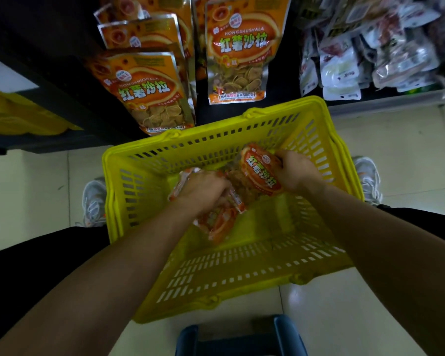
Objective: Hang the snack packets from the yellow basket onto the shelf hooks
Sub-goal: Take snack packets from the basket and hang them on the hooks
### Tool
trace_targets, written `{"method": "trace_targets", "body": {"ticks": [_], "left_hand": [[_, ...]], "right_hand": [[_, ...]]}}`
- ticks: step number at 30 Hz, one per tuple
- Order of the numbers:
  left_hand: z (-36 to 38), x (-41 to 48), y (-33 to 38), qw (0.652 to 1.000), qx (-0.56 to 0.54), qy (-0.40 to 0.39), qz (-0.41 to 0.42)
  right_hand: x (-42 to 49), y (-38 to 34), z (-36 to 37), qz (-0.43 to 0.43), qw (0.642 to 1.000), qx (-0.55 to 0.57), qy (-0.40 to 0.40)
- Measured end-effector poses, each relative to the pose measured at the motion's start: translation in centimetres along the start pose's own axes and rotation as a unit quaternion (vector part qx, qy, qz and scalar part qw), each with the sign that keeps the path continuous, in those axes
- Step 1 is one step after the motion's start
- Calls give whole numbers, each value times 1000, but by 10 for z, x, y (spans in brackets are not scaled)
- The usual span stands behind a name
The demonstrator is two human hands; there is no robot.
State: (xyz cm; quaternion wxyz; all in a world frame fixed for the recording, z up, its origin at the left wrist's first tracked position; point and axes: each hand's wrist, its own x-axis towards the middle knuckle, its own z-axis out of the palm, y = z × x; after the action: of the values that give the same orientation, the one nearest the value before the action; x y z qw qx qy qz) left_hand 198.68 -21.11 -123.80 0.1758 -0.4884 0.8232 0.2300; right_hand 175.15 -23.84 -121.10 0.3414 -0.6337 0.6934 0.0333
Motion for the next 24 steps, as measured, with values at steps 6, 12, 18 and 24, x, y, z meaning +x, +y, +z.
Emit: {"method": "trace_targets", "body": {"ticks": [6,12,18,24], "left_hand": [[-69,-36,-4,981,-173,65,-56],[-153,-102,-5,935,-292,174,-103],[-236,-175,0,857,-400,310,-101],[-259,-218,19,808,-435,386,-93]], "right_hand": [[-30,-32,-63,-68,997,-40,20],[-91,-70,-157,-115,986,-49,114],[-160,-104,-228,-175,968,-81,159],[-209,-107,-242,-240,956,-64,154]]}}
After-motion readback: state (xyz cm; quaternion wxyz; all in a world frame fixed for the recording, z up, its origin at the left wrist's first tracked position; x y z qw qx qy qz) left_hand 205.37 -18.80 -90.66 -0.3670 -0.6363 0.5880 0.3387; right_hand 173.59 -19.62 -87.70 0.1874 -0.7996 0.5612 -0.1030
